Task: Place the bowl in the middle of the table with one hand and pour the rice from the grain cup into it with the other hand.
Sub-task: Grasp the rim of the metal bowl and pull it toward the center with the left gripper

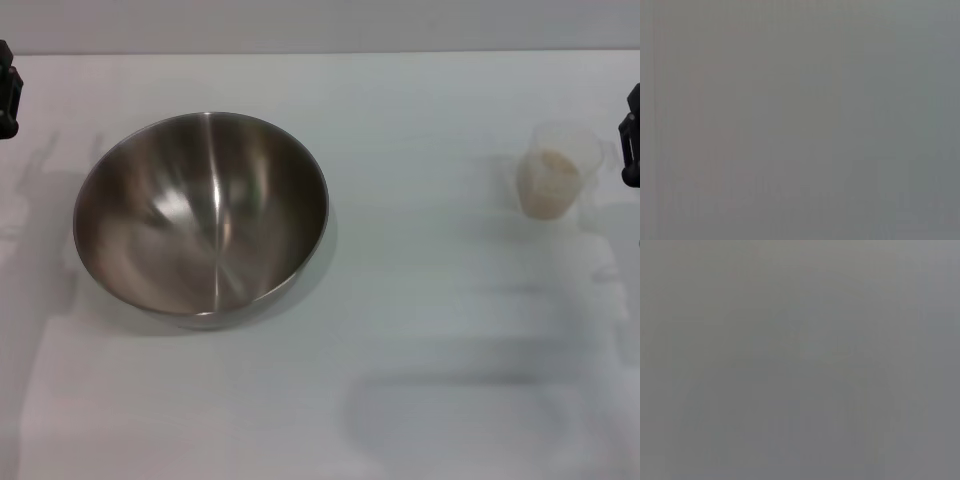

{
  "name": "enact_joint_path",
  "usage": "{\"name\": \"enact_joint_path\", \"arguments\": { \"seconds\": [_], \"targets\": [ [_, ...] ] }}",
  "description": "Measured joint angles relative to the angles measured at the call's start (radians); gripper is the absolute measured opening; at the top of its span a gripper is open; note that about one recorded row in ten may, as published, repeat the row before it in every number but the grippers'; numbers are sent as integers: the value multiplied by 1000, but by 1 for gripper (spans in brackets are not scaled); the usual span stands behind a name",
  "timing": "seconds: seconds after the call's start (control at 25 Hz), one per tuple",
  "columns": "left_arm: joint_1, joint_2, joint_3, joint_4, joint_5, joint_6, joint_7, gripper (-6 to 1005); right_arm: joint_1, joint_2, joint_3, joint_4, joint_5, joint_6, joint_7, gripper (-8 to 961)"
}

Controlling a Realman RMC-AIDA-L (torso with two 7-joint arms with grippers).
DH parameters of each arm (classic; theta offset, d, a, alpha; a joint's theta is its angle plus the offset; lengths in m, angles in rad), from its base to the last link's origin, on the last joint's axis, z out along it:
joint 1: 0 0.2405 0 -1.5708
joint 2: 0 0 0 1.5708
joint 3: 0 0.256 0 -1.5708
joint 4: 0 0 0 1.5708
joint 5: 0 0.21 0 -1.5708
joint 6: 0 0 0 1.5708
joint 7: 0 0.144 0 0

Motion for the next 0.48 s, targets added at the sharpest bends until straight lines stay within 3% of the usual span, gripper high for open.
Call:
{"name": "enact_joint_path", "arguments": {
  "seconds": [0.48],
  "targets": [
    [-25,-2,-42,-1,1,-62,-1,558,20,0,2,-15,0,5,-1,468]
  ]
}}
